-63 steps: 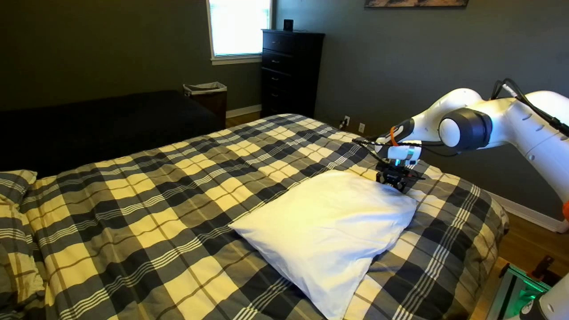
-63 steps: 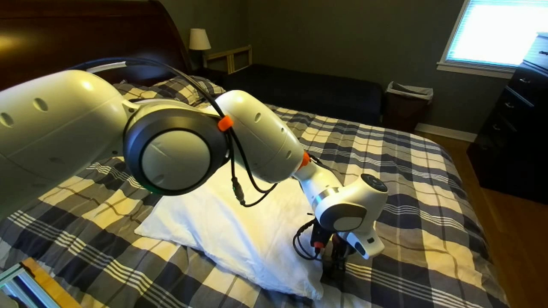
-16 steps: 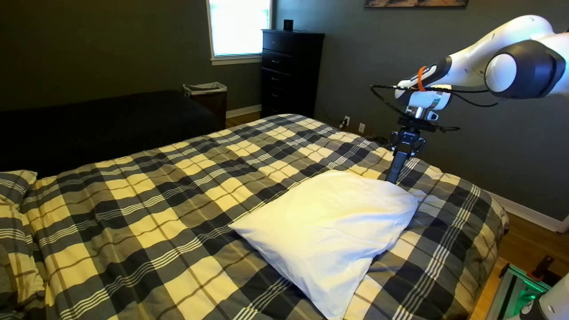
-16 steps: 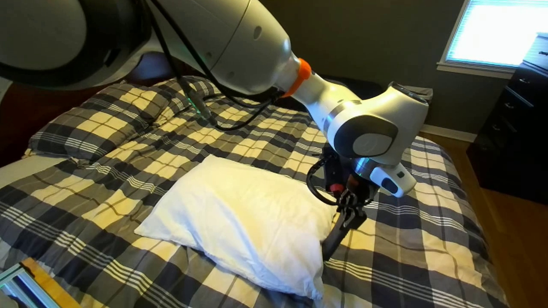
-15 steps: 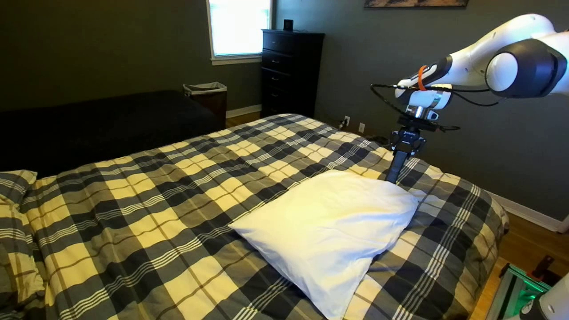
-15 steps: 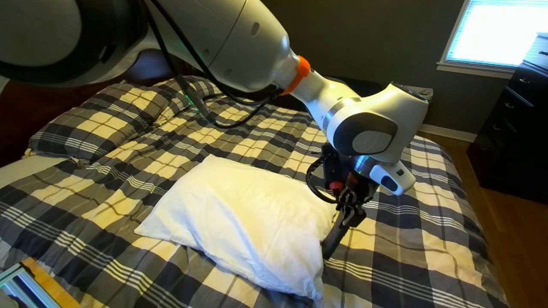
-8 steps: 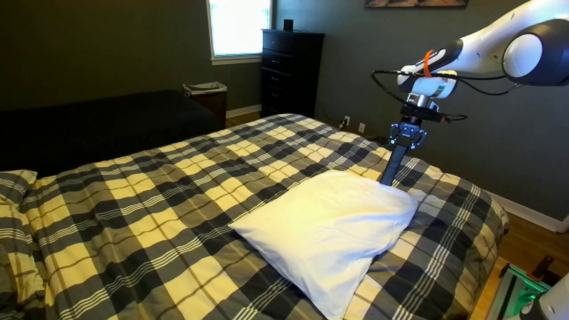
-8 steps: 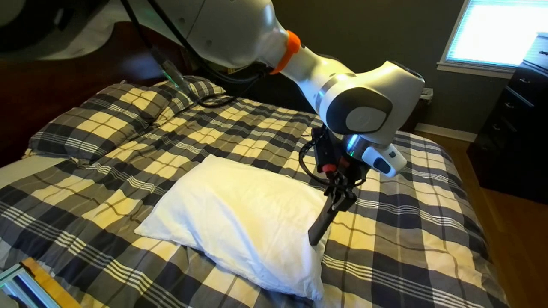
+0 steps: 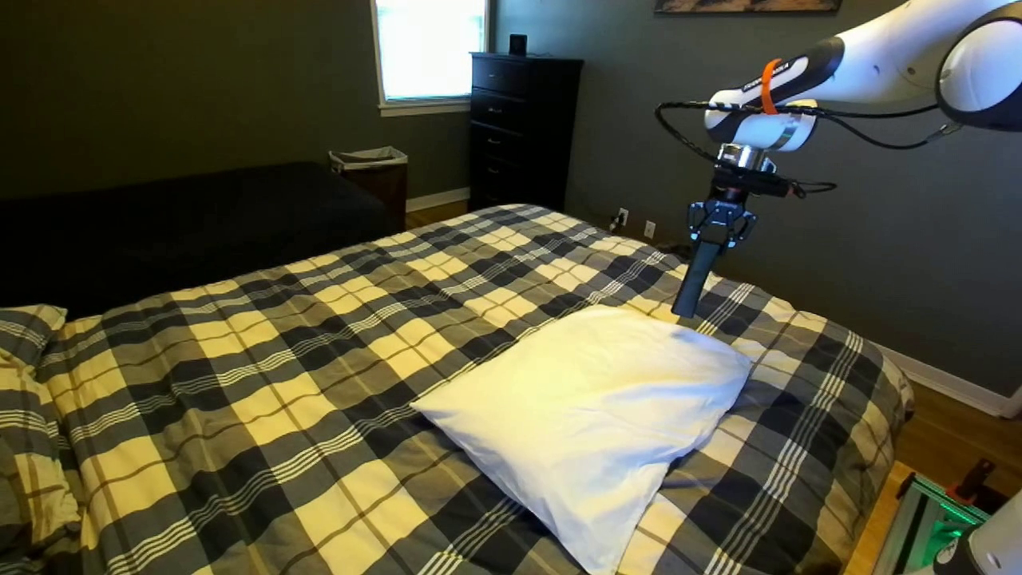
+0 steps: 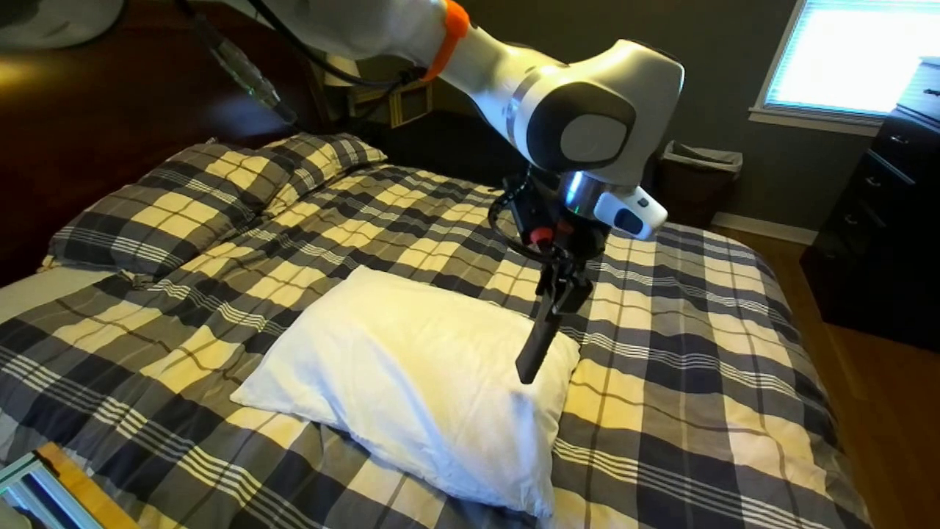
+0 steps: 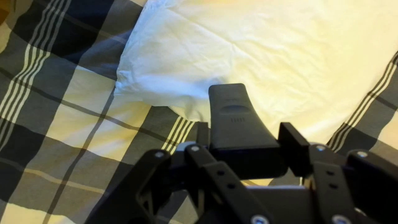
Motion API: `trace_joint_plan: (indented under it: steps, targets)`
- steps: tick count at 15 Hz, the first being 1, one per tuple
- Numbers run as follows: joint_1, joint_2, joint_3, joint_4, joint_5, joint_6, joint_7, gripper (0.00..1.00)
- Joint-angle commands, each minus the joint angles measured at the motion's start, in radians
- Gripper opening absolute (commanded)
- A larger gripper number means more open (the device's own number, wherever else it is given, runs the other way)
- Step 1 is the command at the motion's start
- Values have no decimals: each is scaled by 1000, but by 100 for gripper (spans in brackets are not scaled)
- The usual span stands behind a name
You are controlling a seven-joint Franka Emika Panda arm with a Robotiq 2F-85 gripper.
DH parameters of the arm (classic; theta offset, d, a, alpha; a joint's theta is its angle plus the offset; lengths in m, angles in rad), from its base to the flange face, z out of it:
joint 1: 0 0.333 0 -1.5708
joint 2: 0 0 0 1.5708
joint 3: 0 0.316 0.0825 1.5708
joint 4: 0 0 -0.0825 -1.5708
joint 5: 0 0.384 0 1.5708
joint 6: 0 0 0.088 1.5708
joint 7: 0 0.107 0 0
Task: Put the remote on the pillow
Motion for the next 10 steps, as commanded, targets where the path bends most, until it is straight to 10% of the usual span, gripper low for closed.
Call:
trace_joint_plan:
  steps: [1, 10]
  targets:
    - [54, -50, 19, -39, -60, 23, -9, 33]
    - [179, -102, 77, -200, -186, 307, -47, 33]
